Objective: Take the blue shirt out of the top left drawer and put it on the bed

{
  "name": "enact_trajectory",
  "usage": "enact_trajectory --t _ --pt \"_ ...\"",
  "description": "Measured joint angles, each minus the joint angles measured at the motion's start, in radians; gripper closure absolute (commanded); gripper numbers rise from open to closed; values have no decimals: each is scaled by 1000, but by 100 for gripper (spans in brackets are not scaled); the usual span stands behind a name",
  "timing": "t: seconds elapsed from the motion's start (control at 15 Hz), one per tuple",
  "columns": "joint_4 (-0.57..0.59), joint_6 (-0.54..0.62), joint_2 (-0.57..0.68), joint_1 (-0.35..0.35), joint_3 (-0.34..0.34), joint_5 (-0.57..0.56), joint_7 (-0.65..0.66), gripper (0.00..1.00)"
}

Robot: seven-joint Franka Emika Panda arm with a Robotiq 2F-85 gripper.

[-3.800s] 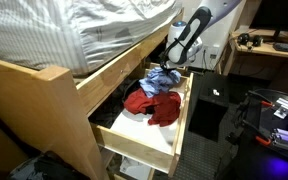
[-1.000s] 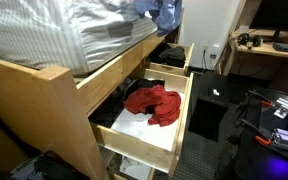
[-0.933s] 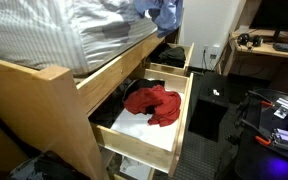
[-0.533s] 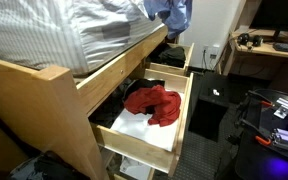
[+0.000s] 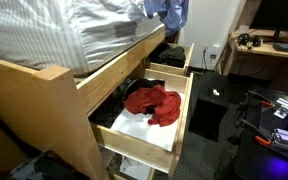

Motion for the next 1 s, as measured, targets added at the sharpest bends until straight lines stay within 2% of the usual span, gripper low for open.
enact_trajectory --t 0.4,0.53,1.0 --pt "2 -7 0 -3 4 19 0 99" --pt "33 -23 -2 -37 27 37 2 99" --pt "428 -171 -19 -402 152 40 54 99"
